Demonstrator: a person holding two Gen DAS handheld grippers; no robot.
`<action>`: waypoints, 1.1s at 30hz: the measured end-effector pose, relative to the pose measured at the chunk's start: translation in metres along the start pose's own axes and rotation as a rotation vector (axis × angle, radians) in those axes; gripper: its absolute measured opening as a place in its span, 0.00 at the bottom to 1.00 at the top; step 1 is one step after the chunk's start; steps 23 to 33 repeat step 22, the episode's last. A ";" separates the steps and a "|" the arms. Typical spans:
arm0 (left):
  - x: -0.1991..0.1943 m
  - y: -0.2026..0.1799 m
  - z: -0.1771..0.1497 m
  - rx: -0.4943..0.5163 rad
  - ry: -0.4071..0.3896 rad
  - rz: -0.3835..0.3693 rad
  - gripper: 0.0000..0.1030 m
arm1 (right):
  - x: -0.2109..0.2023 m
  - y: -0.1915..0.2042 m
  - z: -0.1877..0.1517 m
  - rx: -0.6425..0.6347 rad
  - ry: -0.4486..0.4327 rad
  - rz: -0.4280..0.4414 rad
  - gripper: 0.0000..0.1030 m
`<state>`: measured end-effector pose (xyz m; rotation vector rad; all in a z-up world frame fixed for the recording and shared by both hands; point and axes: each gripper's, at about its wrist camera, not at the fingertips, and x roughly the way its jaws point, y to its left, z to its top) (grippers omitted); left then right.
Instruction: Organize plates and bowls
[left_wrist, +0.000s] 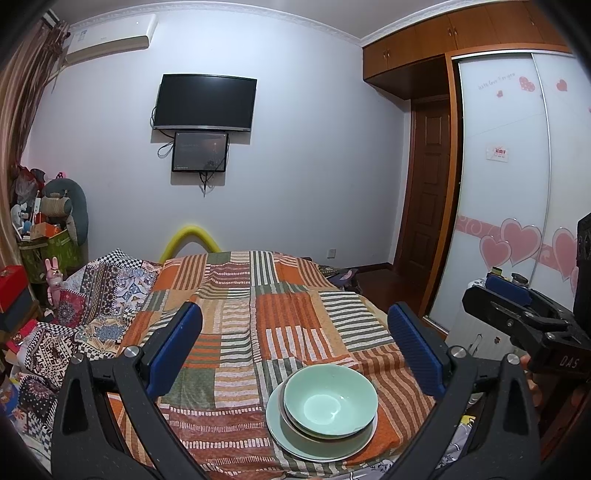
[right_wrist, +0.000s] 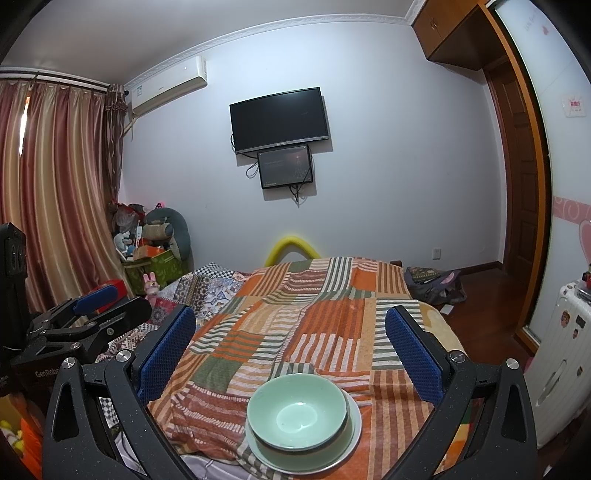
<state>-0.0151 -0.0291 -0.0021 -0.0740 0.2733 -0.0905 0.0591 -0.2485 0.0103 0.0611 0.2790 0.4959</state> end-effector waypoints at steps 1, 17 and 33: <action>0.000 0.000 0.000 -0.001 0.002 -0.004 0.99 | 0.000 0.000 0.000 0.000 0.000 0.001 0.99; 0.001 0.000 0.001 0.000 0.007 -0.025 0.99 | 0.003 -0.004 -0.001 -0.005 0.012 -0.001 0.99; 0.002 0.001 0.001 -0.012 0.015 -0.036 0.99 | 0.006 -0.006 -0.002 -0.005 0.016 0.000 0.99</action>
